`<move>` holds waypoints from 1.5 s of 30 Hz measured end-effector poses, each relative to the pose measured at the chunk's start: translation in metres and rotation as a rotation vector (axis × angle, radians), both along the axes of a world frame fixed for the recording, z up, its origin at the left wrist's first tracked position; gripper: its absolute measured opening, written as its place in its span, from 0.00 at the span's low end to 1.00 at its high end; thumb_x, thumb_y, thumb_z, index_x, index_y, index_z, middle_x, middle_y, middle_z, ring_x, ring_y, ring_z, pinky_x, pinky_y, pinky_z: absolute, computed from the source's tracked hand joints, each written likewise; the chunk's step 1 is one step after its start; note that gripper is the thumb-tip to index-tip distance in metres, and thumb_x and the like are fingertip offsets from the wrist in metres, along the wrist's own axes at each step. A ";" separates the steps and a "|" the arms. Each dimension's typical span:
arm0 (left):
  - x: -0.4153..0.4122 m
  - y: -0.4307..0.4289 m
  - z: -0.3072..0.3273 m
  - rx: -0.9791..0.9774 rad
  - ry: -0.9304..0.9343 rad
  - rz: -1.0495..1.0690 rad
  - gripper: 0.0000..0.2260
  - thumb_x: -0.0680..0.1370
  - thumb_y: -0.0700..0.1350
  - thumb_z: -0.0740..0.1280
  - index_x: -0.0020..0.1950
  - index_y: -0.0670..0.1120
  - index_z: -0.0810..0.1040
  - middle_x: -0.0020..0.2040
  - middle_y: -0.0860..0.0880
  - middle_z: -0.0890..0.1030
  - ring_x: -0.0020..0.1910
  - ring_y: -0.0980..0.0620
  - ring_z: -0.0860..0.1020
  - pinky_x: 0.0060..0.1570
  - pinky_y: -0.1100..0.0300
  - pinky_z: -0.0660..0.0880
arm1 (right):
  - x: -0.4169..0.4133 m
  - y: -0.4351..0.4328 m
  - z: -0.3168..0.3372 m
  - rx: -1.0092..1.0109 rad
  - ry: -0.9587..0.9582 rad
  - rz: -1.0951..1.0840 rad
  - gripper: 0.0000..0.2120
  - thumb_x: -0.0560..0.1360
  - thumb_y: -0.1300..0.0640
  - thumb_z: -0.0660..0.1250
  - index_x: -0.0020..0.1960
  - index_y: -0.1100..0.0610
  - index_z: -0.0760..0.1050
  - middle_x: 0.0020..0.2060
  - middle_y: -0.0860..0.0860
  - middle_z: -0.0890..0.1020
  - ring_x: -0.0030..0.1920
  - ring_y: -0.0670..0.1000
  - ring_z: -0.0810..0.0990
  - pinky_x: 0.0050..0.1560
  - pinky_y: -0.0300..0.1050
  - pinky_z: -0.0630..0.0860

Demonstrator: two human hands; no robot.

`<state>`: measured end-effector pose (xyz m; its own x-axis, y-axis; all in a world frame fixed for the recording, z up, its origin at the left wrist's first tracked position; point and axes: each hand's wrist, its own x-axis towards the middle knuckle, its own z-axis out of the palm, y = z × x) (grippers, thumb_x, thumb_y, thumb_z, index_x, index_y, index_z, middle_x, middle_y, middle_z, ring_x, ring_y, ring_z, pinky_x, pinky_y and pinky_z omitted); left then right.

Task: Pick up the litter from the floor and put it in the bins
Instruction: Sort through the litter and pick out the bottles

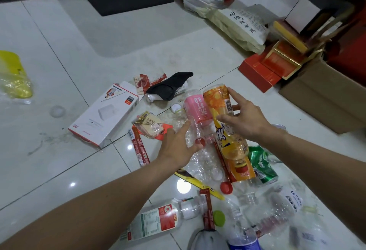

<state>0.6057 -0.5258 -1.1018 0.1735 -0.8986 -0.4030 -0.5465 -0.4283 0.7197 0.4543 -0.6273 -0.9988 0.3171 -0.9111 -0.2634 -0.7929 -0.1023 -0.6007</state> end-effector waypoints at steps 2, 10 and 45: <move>-0.002 -0.002 -0.003 0.005 0.038 0.035 0.39 0.73 0.60 0.70 0.78 0.61 0.51 0.67 0.39 0.64 0.71 0.40 0.61 0.68 0.51 0.64 | 0.002 -0.002 -0.001 0.002 -0.007 0.003 0.38 0.74 0.53 0.72 0.77 0.40 0.55 0.49 0.48 0.77 0.47 0.52 0.81 0.42 0.44 0.77; -0.001 -0.009 -0.010 -0.022 0.238 0.208 0.44 0.66 0.53 0.79 0.76 0.61 0.58 0.72 0.43 0.64 0.69 0.43 0.66 0.68 0.52 0.66 | 0.007 -0.005 -0.006 0.035 -0.019 0.000 0.39 0.74 0.53 0.72 0.77 0.40 0.54 0.49 0.47 0.76 0.45 0.50 0.81 0.32 0.37 0.75; 0.084 0.023 0.050 -0.322 0.336 0.375 0.32 0.78 0.35 0.67 0.73 0.65 0.63 0.60 0.48 0.72 0.54 0.49 0.77 0.45 0.59 0.79 | 0.082 0.007 0.027 0.017 -0.164 0.078 0.38 0.73 0.52 0.73 0.77 0.43 0.56 0.54 0.50 0.77 0.51 0.52 0.80 0.44 0.48 0.81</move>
<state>0.6896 -0.5025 -1.0518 0.4126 -0.8867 -0.2085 -0.1200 -0.2798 0.9525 0.5363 -0.6206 -0.9714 0.4263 -0.8782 -0.2172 -0.6743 -0.1484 -0.7234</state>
